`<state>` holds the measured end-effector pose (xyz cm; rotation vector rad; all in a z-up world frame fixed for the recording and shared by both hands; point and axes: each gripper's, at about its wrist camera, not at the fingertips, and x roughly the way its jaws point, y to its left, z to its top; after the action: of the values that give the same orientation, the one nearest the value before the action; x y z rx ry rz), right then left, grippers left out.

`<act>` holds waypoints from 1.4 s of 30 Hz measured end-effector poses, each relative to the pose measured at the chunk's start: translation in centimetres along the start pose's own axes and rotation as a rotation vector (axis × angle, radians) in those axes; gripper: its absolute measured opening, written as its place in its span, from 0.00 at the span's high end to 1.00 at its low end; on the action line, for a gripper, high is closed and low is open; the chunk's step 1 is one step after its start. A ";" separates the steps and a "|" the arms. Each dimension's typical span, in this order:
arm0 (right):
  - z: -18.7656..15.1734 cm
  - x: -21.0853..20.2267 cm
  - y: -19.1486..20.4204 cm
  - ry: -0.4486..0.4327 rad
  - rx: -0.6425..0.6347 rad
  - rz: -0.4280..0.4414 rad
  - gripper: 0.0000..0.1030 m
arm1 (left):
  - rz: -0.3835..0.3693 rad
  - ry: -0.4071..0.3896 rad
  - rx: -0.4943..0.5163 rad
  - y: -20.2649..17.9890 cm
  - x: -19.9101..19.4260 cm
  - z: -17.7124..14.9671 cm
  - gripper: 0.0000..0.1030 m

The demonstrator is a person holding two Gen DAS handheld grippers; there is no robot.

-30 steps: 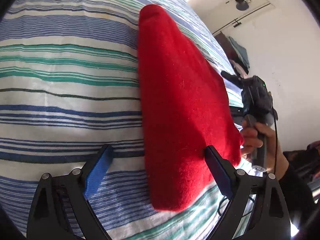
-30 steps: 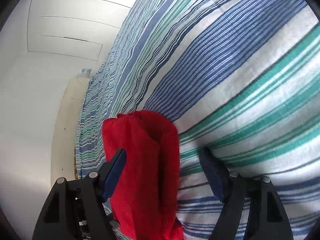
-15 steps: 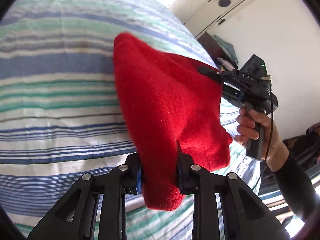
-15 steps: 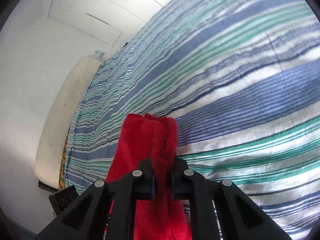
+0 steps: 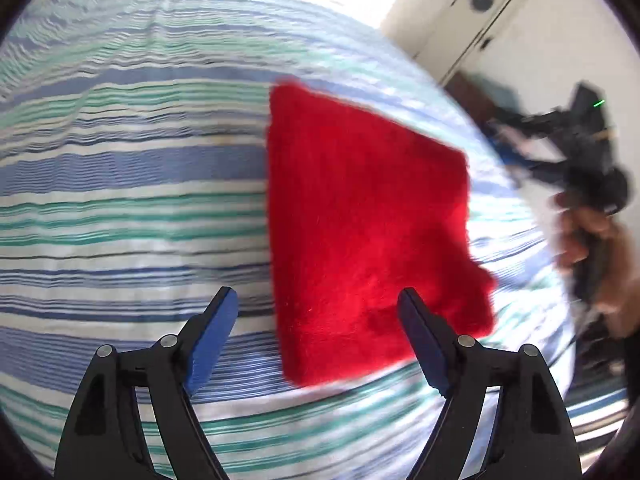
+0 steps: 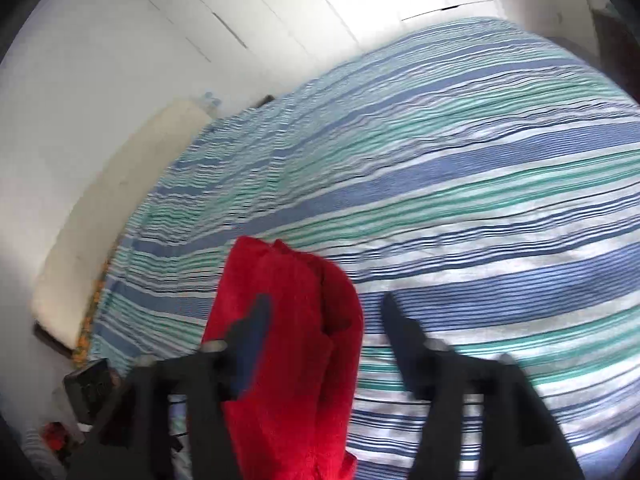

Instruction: Fold small clothes

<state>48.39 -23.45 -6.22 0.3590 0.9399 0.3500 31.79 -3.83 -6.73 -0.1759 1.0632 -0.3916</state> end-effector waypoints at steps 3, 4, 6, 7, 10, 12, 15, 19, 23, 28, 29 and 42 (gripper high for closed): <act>-1.6 -2.5 -0.8 0.004 -0.045 -0.141 0.16 | 0.117 -0.021 0.025 0.3 -1.6 -2.3 0.18; -2.4 -3.7 -0.9 0.012 -0.065 -0.177 0.16 | 0.154 -0.040 0.038 0.4 -2.4 -2.9 0.17; -4.7 -5.9 0.1 0.031 -0.135 -0.264 0.16 | 0.279 -0.085 0.084 -0.5 -4.3 -3.9 0.13; -6.2 -7.0 0.9 0.045 -0.173 -0.296 0.16 | 0.335 -0.108 0.105 -0.8 -5.1 -4.1 0.12; -10.9 -10.0 3.4 0.073 -0.232 -0.350 0.12 | 0.445 -0.179 0.133 -1.8 -7.6 -4.0 0.10; -14.5 -11.7 5.3 0.072 -0.251 -0.368 0.06 | 0.500 -0.208 0.111 -2.9 -10.5 -5.2 0.02; -19.2 -14.1 8.4 0.062 -0.242 -0.384 0.04 | 0.624 -0.288 0.067 -4.3 -13.7 -7.3 0.02; -23.9 -16.3 11.3 0.064 -0.205 -0.420 0.01 | 0.579 -0.225 0.115 -5.5 -16.3 -9.5 0.02; -26.6 -18.0 13.1 0.064 -0.166 -0.425 0.01 | 0.586 -0.154 0.144 -6.3 -17.6 -11.5 0.02; -28.4 -19.7 15.6 0.095 -0.186 -0.429 0.01 | 0.535 -0.046 0.108 -6.5 -18.9 -13.3 0.02; -28.8 -19.9 16.2 0.108 -0.197 -0.434 0.01 | 0.532 -0.031 0.109 -6.6 -18.9 -13.6 0.02; -31.3 -24.3 21.5 0.150 -0.282 -0.475 0.01 | 0.480 0.056 0.107 -6.7 -22.5 -17.5 0.02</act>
<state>6.31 -10.61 3.79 -0.1536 1.0725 0.0702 5.35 -0.23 5.38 0.1864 1.0978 -0.0196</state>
